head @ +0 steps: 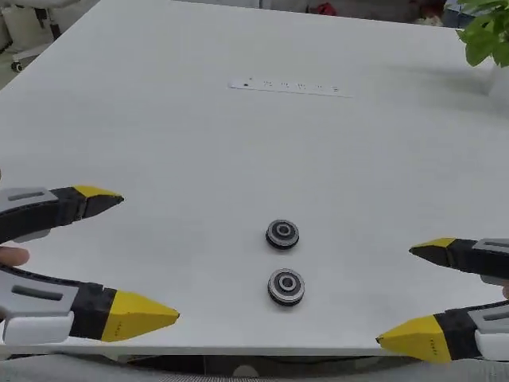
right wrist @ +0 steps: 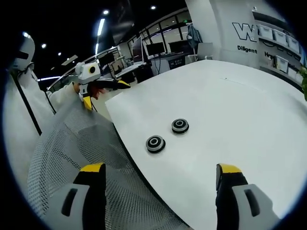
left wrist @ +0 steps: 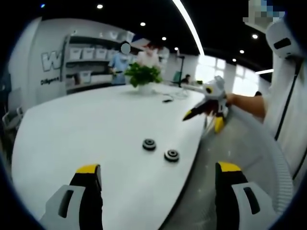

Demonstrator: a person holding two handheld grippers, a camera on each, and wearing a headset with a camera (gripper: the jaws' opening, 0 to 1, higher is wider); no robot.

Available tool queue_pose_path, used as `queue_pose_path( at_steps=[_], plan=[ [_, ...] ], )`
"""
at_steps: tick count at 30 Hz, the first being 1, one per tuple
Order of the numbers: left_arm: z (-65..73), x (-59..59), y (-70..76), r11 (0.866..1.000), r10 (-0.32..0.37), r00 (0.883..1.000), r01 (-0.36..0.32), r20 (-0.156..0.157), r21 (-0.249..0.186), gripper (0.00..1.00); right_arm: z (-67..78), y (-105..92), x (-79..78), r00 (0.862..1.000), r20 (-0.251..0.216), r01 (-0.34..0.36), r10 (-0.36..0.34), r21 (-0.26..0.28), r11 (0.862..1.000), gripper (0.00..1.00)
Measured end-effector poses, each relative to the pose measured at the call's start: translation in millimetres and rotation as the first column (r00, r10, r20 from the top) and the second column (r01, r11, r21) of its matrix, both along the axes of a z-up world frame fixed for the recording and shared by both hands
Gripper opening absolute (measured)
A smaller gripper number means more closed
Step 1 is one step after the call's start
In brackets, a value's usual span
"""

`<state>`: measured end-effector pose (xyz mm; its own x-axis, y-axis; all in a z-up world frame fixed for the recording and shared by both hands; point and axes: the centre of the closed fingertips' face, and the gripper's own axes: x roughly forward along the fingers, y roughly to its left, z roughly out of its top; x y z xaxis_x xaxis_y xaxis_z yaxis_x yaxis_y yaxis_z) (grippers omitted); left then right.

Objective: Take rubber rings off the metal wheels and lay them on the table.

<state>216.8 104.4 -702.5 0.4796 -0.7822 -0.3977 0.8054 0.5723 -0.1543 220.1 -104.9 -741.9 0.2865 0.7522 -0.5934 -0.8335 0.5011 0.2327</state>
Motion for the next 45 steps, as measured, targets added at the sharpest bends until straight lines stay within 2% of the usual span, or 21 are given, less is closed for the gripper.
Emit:
queue_pose_path(
  at_steps=[4, 7, 10, 14, 18, 22, 26, 29, 32, 38, 45],
  plan=[
    [2.9, 4.8, -11.0, 0.999, -0.029, 0.999, 0.03, 0.015, -0.016, 1.0, -1.1, 2.2, 4.1, 1.0, 0.002, -0.007, 0.007, 0.021, 1.0, 0.91],
    [1.5, 7.1, -15.0, 0.999, -0.043, 0.999, 0.043, 0.021, -0.004, 1.0, -2.9, 3.1, 6.1, 1.0, 0.011, -0.007, 0.006, 0.029, 1.0, 0.89],
    [-0.9, 6.5, -19.8, 0.998, -0.068, 0.998, 0.068, 0.016, 0.007, 1.0, -4.4, 4.1, 6.7, 1.0, 0.017, -0.007, 0.006, 0.041, 0.999, 0.88],
    [-2.4, 3.3, -25.9, 0.996, -0.091, 0.996, 0.091, 0.009, 0.016, 1.0, -10.6, 4.7, 3.5, 1.0, -0.005, -0.017, 0.018, 0.05, 0.999, 0.87],
    [0.9, 3.1, -30.0, 0.995, -0.1, 0.995, 0.1, 0.005, 0.018, 1.0, -6.9, 5.9, 4.4, 1.0, 0.005, -0.025, 0.025, 0.07, 0.997, 0.86],
    [5.1, 5.4, -32.7, 0.992, -0.115, 0.993, 0.114, 0.024, 0.052, 1.0, 0.8, 5.7, 10.3, 0.999, 0.051, -0.022, 0.019, 0.075, 0.997, 0.83],
    [13.9, 8.4, -38.4, 0.991, -0.124, 0.991, 0.123, 0.039, 0.045, 1.0, 7.8, 8.2, 11.9, 0.997, 0.076, -0.034, 0.027, 0.094, 0.995, 0.79],
    [17.5, 8.9, -43.0, 0.989, -0.136, 0.99, 0.134, 0.045, 0.058, 0.98, 9.0, 8.4, 13.1, 0.996, 0.083, -0.044, 0.036, 0.092, 0.995, 0.77],
    [24.6, 8.0, -50.8, 0.983, -0.165, 0.983, 0.158, 0.076, 0.088, 0.99, 11.4, 9.4, 14.5, 0.995, 0.088, -0.059, 0.05, 0.094, 0.994, 0.76],
    [33.3, 8.2, -59.6, 0.973, -0.203, 0.975, 0.191, 0.087, 0.132, 0.98, 17.4, 14.2, 17.7, 0.991, 0.108, -0.088, 0.077, 0.103, 0.991, 0.73],
    [55.4, 13.2, -75.3, 0.964, -0.245, 0.959, 0.225, 0.145, 0.144, 0.97, 20.1, 19.9, 21.3, 0.989, 0.108, -0.116, 0.104, 0.109, 0.987, 0.73]
  ],
)
